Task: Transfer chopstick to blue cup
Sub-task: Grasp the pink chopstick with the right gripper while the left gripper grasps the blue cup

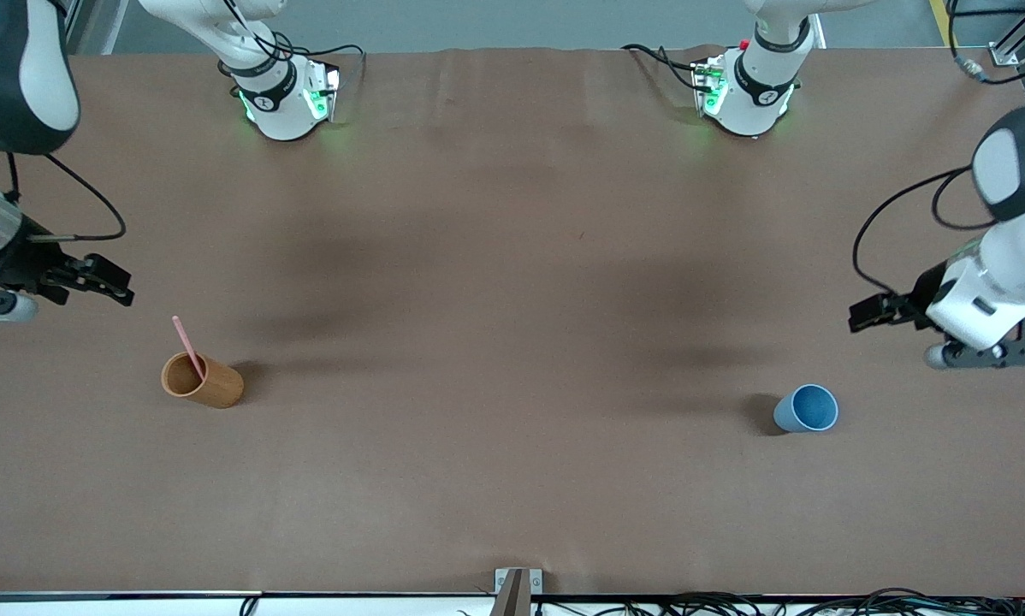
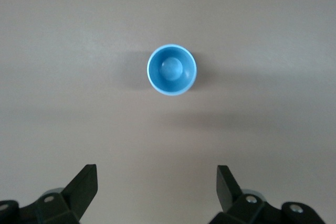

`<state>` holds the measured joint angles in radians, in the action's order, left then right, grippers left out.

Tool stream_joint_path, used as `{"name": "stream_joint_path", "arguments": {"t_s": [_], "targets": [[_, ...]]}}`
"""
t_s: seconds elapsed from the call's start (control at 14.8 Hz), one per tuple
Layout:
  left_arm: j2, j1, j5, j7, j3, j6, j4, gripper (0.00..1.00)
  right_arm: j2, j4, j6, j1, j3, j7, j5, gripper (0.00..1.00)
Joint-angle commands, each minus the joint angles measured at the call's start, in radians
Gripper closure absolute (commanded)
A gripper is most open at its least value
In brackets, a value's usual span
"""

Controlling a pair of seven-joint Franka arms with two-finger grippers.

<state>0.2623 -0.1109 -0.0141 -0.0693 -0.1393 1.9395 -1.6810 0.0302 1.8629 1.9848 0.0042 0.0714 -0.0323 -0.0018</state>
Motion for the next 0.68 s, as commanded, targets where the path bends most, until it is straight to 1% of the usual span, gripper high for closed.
{"name": "stream_joint_path", "arguments": {"t_s": [0.0,0.2,0.34,0.41,0.54,0.61], "targets": [[0.093,-0.039,-0.018,0.009,-0.006,0.096,0.001,0.00,-0.029,0.122,0.107,-0.004,-0.001,-0.011,-0.018,0.04],[0.181,-0.038,-0.021,0.009,-0.006,0.171,0.010,0.00,-0.032,0.228,0.227,-0.003,-0.001,-0.011,-0.026,0.05],[0.259,-0.042,-0.030,0.011,-0.006,0.203,0.050,0.05,-0.032,0.272,0.284,-0.003,-0.001,-0.011,-0.026,0.06],[0.290,-0.046,-0.030,0.011,-0.008,0.205,0.064,0.09,-0.032,0.304,0.319,-0.003,-0.001,-0.011,-0.026,0.07],[0.336,-0.039,-0.030,0.009,-0.006,0.207,0.104,0.21,-0.032,0.357,0.387,-0.003,-0.001,-0.011,-0.026,0.08],[0.347,-0.044,-0.029,0.011,-0.008,0.208,0.109,0.25,-0.029,0.372,0.407,-0.001,-0.001,-0.011,-0.026,0.10]]}}
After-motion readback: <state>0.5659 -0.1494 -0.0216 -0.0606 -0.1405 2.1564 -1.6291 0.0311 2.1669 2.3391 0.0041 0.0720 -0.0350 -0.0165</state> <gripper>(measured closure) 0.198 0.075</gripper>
